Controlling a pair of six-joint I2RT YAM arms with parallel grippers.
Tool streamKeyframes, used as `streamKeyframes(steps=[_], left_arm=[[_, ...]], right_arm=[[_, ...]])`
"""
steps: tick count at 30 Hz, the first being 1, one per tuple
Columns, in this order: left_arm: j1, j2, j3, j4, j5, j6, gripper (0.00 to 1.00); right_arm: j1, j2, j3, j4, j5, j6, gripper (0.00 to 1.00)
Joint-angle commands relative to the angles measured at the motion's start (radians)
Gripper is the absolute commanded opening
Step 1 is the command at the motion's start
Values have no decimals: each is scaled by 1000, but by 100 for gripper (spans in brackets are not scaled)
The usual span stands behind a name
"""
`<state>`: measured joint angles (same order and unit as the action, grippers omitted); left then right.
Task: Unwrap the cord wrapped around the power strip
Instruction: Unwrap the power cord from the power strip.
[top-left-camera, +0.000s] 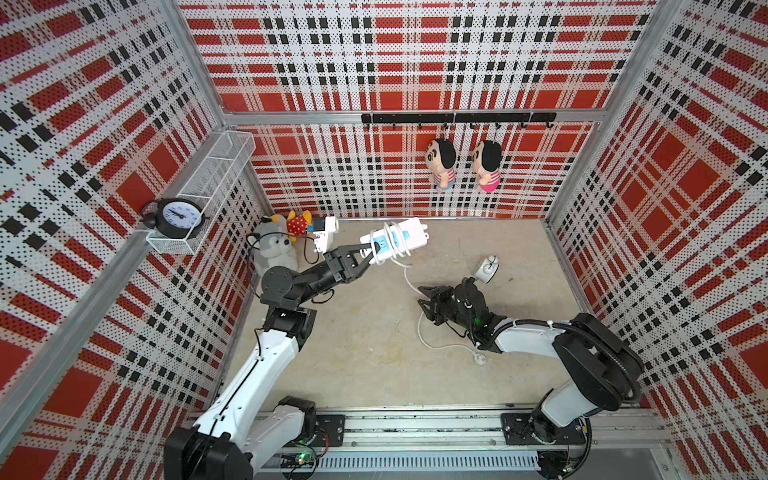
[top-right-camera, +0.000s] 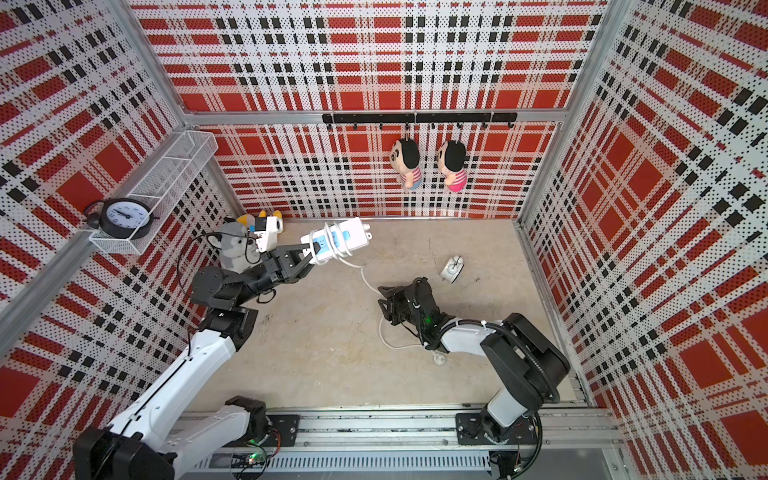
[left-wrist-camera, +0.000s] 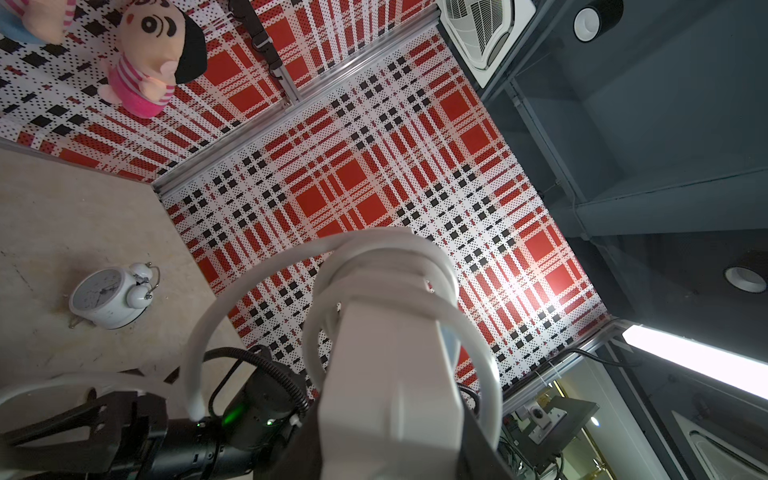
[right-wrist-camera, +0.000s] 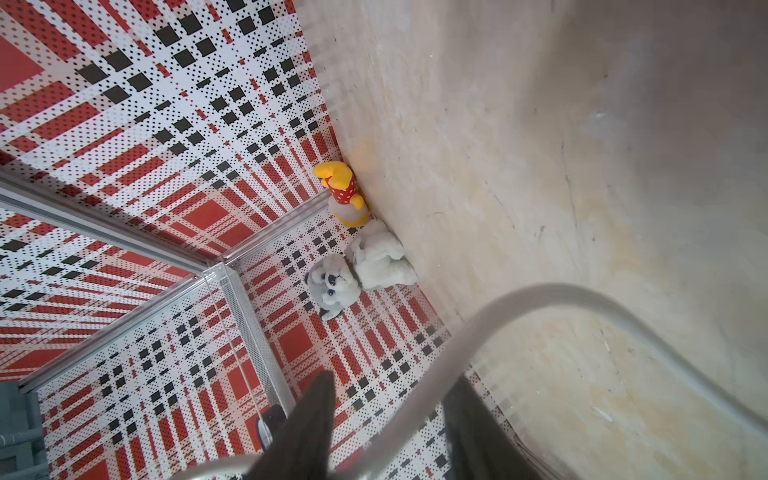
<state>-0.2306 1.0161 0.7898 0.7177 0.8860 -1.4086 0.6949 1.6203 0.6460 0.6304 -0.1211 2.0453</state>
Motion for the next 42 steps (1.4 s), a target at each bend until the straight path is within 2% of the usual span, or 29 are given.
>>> streamKeyframes(steps=[1, 3, 5, 7, 10, 14, 16, 18, 24, 34, 37, 42], left_arm=[[-4, -34, 4, 34, -1, 4, 0], [-2, -36, 8, 31, 0, 5, 0], [1, -39, 14, 30, 1, 5, 0], [1, -42, 16, 28, 4, 2, 0], [1, -47, 19, 28, 5, 3, 0], [-3, -47, 23, 29, 7, 7, 0], [-5, -48, 24, 29, 7, 12, 0], [-6, -48, 23, 29, 6, 15, 0], [-8, -31, 17, 29, 8, 26, 0], [-9, -31, -11, 29, -5, 29, 0], [-56, -29, -40, 29, -16, 32, 0], [-147, -7, -118, 52, -52, 36, 0]], right_arm=[[-17, 59, 31, 118, 27, 73, 17], [-45, 94, 76, 131, -2, 30, 1], [-87, 120, 162, 122, -25, -7, 0], [-128, 135, 272, 38, -88, -118, 0], [-176, 157, 513, -101, -141, -256, 0], [-207, 174, 811, -283, -141, -447, 0], [-222, 173, 872, -348, -131, -505, 0], [-236, 158, 828, -348, -125, -521, 0], [-250, 108, 524, -205, -113, -465, 0], [-250, 101, 221, -190, -70, -500, 0], [-250, 95, 146, -171, -20, -511, 0], [-253, 98, 107, -290, 78, -588, 0]])
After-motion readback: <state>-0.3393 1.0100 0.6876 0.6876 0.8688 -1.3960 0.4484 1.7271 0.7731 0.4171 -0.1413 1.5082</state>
